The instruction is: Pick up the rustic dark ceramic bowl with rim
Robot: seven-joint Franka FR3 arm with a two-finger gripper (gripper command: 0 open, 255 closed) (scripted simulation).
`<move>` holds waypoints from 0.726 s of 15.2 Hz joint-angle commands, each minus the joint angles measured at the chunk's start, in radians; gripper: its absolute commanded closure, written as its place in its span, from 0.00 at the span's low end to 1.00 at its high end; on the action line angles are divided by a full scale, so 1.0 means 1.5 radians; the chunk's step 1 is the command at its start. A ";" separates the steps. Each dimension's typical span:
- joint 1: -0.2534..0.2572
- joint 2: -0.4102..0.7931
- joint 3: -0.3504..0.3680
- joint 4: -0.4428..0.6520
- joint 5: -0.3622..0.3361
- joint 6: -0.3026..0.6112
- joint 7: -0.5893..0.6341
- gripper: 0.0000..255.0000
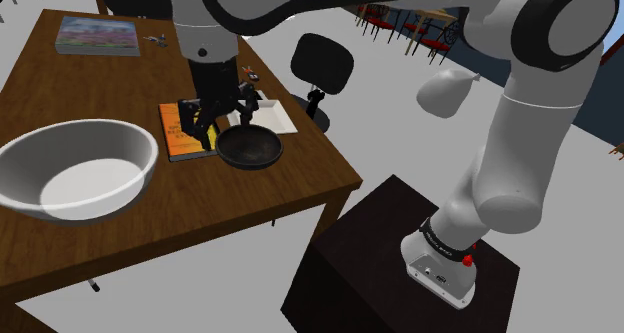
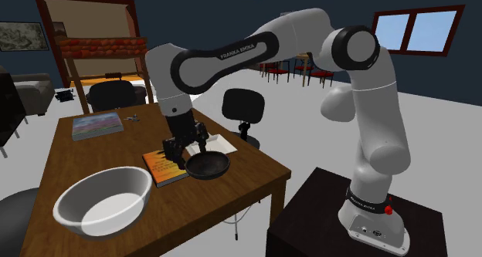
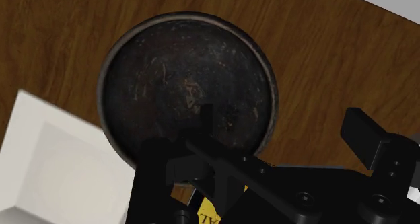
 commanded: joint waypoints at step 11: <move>0.005 0.026 -0.003 -0.031 -0.010 0.054 0.006 1.00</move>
